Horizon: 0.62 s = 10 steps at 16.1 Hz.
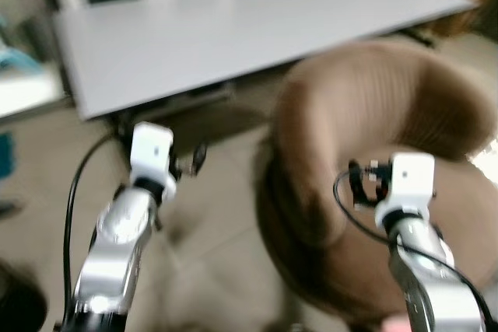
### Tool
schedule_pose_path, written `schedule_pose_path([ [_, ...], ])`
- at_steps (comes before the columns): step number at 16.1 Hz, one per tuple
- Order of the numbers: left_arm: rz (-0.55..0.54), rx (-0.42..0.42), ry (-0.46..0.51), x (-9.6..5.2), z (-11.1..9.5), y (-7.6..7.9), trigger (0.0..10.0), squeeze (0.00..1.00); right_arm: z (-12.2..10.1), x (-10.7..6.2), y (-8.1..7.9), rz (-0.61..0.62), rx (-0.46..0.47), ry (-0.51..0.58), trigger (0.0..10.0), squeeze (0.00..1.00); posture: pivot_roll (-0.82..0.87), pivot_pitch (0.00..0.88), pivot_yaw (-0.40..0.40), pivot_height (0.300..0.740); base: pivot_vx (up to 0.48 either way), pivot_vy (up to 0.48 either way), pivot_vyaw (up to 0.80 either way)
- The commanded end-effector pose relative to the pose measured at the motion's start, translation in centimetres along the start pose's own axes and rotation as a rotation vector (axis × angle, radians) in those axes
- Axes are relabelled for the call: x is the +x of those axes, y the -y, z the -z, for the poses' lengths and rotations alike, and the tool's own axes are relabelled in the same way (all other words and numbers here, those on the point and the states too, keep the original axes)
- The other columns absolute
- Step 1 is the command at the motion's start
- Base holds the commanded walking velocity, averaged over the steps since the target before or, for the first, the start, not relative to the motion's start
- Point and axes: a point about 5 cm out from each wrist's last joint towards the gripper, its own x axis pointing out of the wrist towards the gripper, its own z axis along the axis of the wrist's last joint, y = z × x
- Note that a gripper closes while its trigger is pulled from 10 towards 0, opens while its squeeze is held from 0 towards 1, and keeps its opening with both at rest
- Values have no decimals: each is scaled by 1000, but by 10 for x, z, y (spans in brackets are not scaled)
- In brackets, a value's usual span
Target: Move the pillow to the sofa from floor
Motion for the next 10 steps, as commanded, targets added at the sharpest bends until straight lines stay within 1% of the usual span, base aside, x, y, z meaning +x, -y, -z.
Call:
schedule_pose_path([
  [1, 11, 2, 39, 2, -8, 5, 10000, 0, -4, -2, 7, 20, -12, 16, 10000, 0, -91, 0, -30, 740, 0, 0, -781],
  [2, -16, 9, 37, 1, -8, 5, 10000, 0, -3, -2, 8, 25, -8, 21, 10000, 0, -87, 0, -31, 740, 0, 0, -788],
  [3, -53, 20, 44, 2, -8, 2, 10000, 0, 1, -2, 9, 43, -1, 3, 10000, 0, -86, 0, -30, 740, 0, 0, -788],
  [5, -22, 32, 66, 4, -12, 3, 10000, 0, 8, -7, 12, 80, 16, -36, 10000, 0, -91, 0, -19, 740, 0, 0, -788],
  [7, 6, 21, 67, 6, -13, 7, 10000, 0, 11, -12, 14, 91, 12, -50, 10000, 0, -104, 0, -1, 740, 0, 0, -794],
  [10, 37, 22, 58, 5, -8, 13, 10000, 0, 16, -13, 15, 100, -1, -75, 10000, 0, -109, 0, 6, 740, 0, 0, -800],
])
